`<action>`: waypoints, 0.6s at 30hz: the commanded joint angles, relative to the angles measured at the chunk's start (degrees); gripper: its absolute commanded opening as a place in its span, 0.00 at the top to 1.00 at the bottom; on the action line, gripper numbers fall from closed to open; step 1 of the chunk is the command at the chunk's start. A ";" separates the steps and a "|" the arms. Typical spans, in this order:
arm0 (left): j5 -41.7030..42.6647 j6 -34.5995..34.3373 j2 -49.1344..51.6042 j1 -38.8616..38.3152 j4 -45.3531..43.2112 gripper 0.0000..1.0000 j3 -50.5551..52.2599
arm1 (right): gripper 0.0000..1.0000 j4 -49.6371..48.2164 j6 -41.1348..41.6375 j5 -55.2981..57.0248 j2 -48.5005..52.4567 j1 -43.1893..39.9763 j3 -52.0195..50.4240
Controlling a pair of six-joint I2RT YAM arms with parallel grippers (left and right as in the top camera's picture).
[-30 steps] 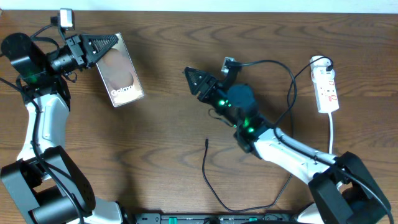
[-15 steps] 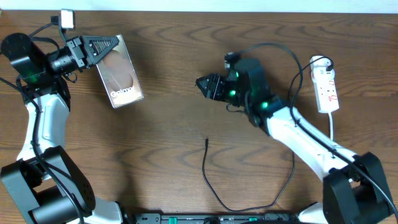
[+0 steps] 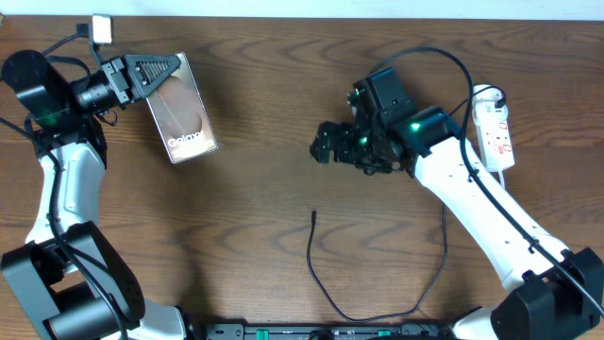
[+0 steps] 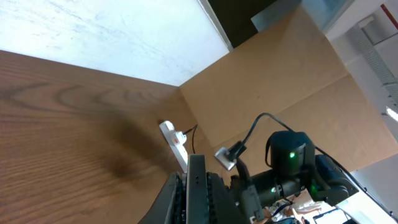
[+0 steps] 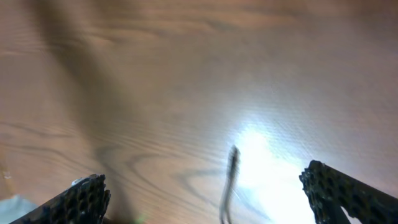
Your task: Plug charger to phone and switch on socket
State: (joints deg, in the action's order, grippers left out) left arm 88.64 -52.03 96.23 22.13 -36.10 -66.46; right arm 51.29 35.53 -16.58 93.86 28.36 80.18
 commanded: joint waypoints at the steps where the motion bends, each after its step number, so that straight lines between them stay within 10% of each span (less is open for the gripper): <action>1: 0.92 0.52 -0.74 0.20 -0.42 0.93 -0.50 | 0.01 1.75 0.00 2.10 1.14 1.11 0.33; 18: 0.72 0.35 -0.74 0.20 -0.42 0.92 -0.50 | 0.04 0.35 6.51 -5.03 12.17 8.04 0.37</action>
State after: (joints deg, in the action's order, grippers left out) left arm 88.62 -52.03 96.23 22.13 -36.10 -66.46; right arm 51.64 40.53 -18.22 102.15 35.20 80.20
